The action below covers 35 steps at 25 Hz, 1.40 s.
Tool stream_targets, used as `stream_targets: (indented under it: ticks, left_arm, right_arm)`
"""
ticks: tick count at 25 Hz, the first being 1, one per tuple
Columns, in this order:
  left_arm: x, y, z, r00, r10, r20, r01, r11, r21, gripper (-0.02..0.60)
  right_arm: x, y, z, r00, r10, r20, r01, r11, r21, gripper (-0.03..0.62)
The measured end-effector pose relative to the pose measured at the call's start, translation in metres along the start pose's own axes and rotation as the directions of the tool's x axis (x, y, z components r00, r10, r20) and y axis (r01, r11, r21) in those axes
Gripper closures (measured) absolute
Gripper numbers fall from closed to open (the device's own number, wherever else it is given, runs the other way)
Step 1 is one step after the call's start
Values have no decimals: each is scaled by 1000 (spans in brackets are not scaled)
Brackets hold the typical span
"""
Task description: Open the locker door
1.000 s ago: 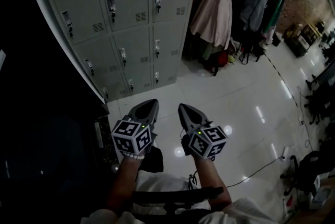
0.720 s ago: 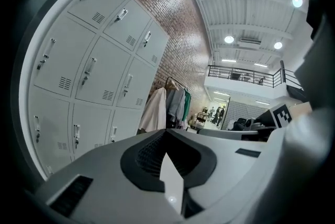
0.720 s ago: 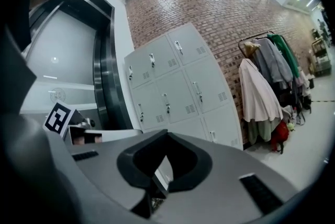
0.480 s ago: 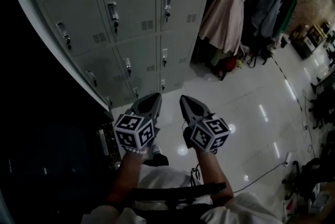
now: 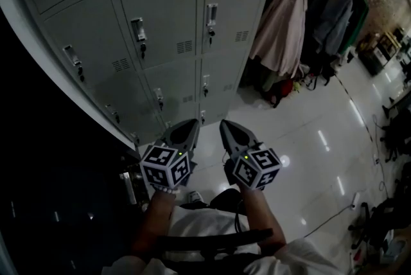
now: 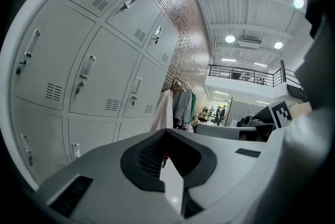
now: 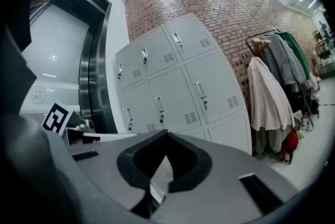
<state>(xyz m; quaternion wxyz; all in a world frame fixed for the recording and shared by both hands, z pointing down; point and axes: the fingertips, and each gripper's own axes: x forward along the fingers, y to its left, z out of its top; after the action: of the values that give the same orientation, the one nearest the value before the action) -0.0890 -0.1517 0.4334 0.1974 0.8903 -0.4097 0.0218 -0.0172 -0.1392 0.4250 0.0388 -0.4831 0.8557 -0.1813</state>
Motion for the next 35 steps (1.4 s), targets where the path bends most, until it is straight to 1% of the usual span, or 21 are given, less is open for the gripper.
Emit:
stream_targets:
  ticks: [8,13,18,24,28,29,33,35]
  left_arm:
    - [44,27,15,1000,3,2,-3,1000,-5,584]
    - [80,51,32,1000,23,13,-23,1000,-6,584]
    - [114,78,50,999,42,25,-42,999,-7,584]
    - [151,109,72,997,70,42,-70,998,-10,583]
    - [176,126,85,995,88,55,-88,996,-13,583]
    - [183,129,88,994,91,56,-90,996,-14,584]
    - [206,142,99,992,108,58,-107,994,-21,583]
    - [216,148,103,991,117,64,-116,993,-20,583]
  right_arm:
    - [39,-35,15,1000,-9,6,9,1000,-1,586]
    - [82,-58,32,1000,24,18,-24,1000,1,585]
    - [126,-81,46,999,54,5,-54,998,-13,574]
    - [174,-105,68,997,76,5,-76,996,-45,574]
    - [204,-127,86,998,66,16,-64,994,-84,565]
    - [211,-133,91,998,66,19,-64,994,-91,553]
    - [243,-149,109,996,91,8,-90,988,-122,429]
    - [258,-156,116,995,102,4,-100,985,-142,427]
